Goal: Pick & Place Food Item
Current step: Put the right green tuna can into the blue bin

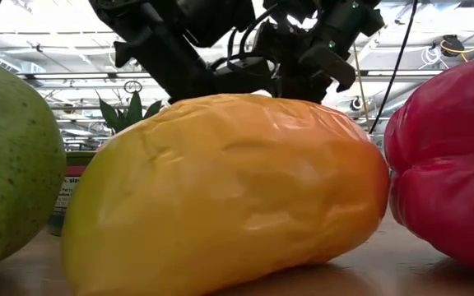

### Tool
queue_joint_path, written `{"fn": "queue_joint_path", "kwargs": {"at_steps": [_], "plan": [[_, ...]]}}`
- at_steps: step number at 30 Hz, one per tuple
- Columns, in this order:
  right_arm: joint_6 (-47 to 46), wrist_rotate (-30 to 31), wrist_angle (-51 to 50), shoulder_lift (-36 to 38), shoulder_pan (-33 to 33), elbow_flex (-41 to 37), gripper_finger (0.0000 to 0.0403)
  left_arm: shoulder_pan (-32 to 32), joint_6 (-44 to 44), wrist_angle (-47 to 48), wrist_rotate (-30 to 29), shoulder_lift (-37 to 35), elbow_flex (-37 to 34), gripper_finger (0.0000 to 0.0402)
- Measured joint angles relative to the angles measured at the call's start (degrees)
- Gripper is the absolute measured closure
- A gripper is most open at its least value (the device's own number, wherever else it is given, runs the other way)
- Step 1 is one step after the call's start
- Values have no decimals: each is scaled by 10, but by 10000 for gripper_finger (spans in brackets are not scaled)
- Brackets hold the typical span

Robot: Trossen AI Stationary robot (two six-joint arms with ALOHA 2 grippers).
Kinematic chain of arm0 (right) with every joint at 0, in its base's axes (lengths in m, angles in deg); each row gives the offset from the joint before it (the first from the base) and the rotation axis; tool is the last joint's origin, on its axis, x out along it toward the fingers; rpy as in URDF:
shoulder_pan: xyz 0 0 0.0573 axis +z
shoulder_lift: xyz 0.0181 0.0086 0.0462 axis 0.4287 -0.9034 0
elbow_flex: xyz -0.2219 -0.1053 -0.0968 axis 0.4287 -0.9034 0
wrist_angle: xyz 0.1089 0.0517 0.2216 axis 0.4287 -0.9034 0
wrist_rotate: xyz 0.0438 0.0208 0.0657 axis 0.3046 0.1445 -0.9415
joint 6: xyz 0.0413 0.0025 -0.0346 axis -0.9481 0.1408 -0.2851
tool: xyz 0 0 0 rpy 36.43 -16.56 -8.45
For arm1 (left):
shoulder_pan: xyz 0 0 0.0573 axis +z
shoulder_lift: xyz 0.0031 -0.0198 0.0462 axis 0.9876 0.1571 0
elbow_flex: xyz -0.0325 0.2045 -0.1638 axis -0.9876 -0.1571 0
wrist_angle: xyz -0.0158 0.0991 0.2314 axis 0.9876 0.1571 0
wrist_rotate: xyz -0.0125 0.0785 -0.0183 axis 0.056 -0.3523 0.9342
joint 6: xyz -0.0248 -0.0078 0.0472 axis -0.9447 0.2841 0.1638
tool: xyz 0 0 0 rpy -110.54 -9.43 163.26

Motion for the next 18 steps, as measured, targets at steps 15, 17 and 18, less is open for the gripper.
{"fn": "queue_joint_path", "kwargs": {"at_steps": [15,17,18], "plan": [[1,5,0,0,3,2,403,-14,29,-3,9,1,1,258],[3,3,-1,0,4,2,402,-17,34,-2,8,1,1,257],[3,2,-1,0,4,2,402,-17,34,-2,8,1,1,257]]}}
